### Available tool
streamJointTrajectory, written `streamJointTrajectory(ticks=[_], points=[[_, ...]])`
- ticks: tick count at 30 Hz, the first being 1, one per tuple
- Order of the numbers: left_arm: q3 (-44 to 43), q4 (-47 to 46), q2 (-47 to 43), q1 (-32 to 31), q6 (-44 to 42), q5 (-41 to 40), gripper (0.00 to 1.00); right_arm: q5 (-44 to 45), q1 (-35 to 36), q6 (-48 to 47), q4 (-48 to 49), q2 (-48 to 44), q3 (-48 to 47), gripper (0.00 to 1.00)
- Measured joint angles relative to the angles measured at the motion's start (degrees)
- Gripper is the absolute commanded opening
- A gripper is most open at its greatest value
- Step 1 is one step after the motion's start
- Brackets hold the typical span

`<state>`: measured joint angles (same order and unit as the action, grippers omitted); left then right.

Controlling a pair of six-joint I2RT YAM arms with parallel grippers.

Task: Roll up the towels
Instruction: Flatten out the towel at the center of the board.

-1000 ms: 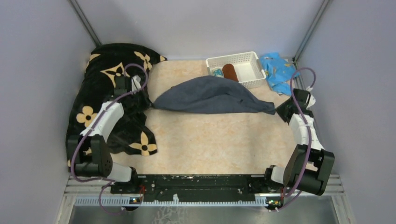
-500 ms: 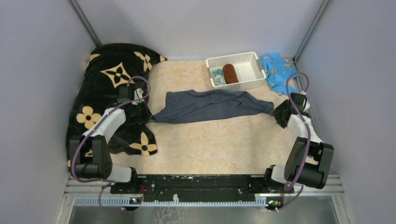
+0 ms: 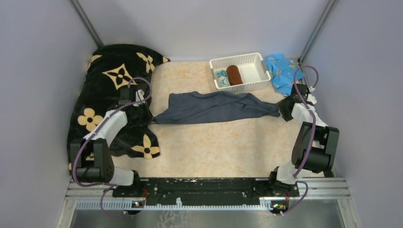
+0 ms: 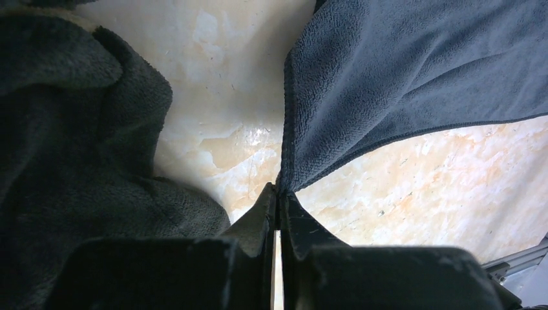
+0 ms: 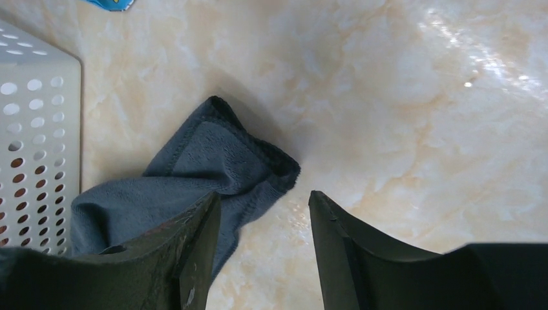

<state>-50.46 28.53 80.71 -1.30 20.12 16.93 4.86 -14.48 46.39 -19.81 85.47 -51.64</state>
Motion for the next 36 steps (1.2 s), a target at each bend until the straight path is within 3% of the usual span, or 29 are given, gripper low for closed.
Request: streamJointTrajectory(ticks=[12,23,26,31,36], points=[[0.0,0.0,-0.7,1.9,-0.1,0.0,0.05,3.3,4.6,-0.5,-4.5,8.7,-4.3,0.49],[0.0,0.2,-2.0,3.3,-0.6,0.0,0.05,3.8,1.4,-6.0,-7.5,4.0,2.3,0.33],[0.0,0.2,-2.0,3.6,-0.7,0.0,0.05,3.4,0.7,-7.0,-8.0,1.0,5.3,0.24],[0.0,0.2,-2.0,3.7,-0.7,0.1,0.05,2.2,0.3,-8.2,-9.0,0.0,6.2,0.26],[0.0,0.2,-2.3,3.9,-0.7,0.1,0.05,-0.2,0.3,-8.2,-8.2,-0.1,6.2,0.35]])
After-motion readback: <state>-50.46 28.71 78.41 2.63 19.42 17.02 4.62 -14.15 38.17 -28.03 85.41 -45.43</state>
